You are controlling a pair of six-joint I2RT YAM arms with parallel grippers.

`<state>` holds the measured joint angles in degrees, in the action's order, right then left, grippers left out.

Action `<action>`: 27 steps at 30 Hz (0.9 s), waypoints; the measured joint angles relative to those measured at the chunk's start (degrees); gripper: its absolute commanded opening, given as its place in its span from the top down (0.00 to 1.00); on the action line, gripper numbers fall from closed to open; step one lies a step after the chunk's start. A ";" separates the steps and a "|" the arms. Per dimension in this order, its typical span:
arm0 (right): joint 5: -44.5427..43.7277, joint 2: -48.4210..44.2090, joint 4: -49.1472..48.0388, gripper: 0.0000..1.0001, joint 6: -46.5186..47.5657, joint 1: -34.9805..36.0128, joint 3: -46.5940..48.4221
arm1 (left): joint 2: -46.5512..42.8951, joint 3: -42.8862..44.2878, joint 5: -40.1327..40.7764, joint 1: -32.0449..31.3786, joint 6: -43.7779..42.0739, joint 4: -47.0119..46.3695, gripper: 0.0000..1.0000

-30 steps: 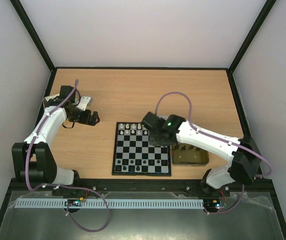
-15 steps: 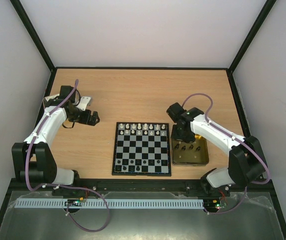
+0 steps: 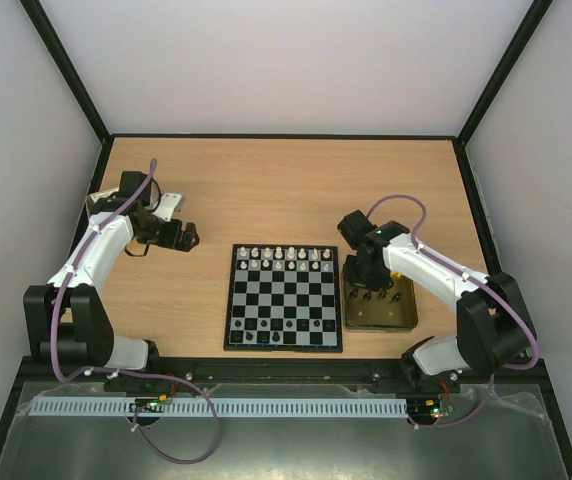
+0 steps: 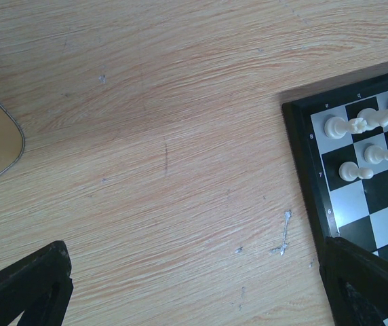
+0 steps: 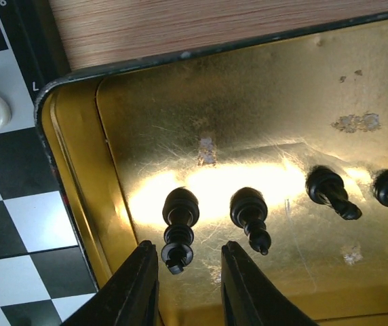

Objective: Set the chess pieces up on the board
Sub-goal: Pick up the chess piece from the storage box.

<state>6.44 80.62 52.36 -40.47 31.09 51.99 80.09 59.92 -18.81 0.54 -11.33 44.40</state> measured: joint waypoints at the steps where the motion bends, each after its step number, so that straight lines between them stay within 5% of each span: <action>1: 0.17 0.02 -0.31 0.75 0.04 0.00 0.00 | 0.00 0.00 -0.02 0.00 0.00 0.00 0.01; 15: 2.25 2.45 -2.99 0.78 1.33 0.00 -1.73 | 0.15 0.00 0.02 0.00 0.00 0.00 0.01; 27: 3.10 1.86 -3.50 0.92 1.46 -0.02 -3.72 | 0.17 0.00 0.04 0.00 0.00 0.00 0.01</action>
<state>9.54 82.48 48.86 -39.00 31.07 48.27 80.27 59.92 -18.76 0.54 -11.33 44.40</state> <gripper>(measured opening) 0.083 0.992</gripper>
